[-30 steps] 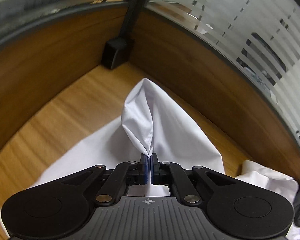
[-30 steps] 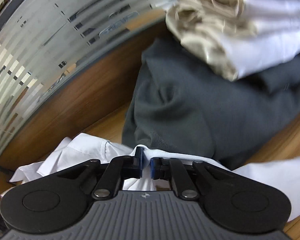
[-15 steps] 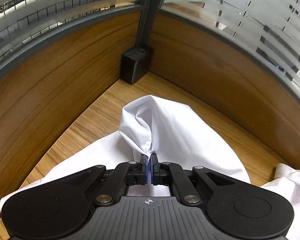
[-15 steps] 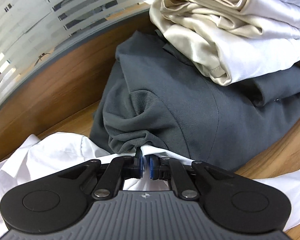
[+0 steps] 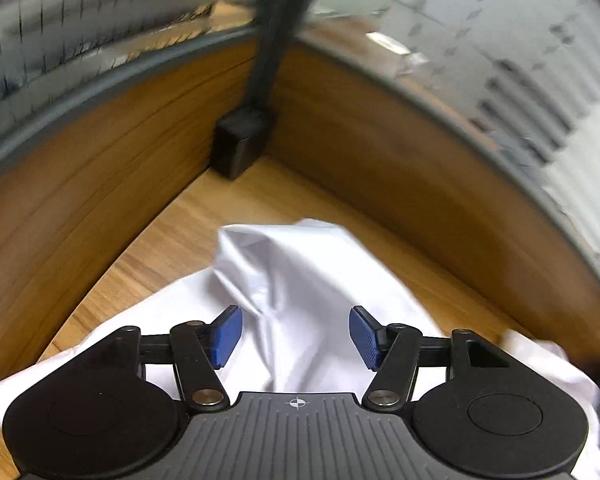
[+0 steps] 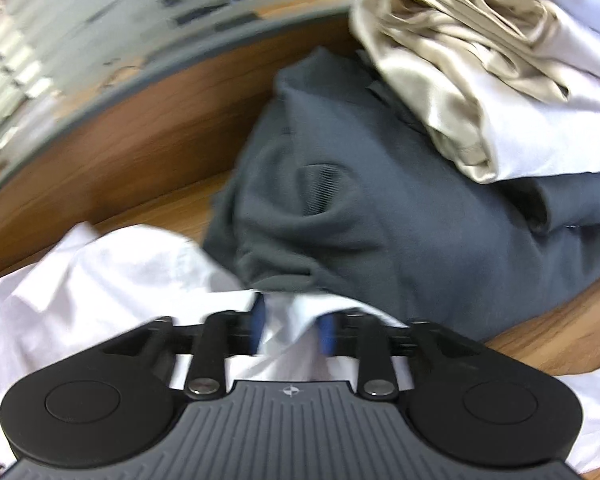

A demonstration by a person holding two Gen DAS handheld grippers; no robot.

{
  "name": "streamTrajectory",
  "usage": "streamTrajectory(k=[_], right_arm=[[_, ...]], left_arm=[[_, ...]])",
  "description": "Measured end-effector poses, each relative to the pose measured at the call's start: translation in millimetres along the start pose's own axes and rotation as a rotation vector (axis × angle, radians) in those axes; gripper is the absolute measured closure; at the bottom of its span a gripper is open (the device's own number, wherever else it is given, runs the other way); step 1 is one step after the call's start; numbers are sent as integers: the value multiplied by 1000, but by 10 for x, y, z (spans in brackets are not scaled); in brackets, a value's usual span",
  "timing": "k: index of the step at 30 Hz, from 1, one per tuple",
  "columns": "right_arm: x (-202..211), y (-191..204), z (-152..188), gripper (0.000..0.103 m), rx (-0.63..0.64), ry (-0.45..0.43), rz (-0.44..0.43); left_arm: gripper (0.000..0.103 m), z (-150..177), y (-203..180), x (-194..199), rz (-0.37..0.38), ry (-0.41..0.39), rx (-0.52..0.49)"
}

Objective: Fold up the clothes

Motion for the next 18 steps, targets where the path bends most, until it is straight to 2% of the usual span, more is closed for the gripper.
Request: streamTrajectory(k=[2, 6, 10, 18], right_arm=[[76, 137, 50, 39, 54, -1, -19], [225, 376, 236, 38, 151, 15, -59], [582, 272, 624, 38, 190, 48, -87], [998, 68, 1596, 41, 197, 150, -75]], left_arm=[[39, 116, -25, 152, 23, 21, -41], [38, 471, -32, 471, 42, 54, -137], [38, 898, 53, 763, 40, 86, -223], [39, 1591, 498, 1141, -2, 159, -231]])
Point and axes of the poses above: each gripper's, at about its wrist camera, not at the fingertips, and x roughly against the way its jaws point, y to its left, z to its underside, the point moved 4 cm from there along -x, roughly the way its jaws point, and after that the axes turned 8 degrees about x, right-handed, at the moved point
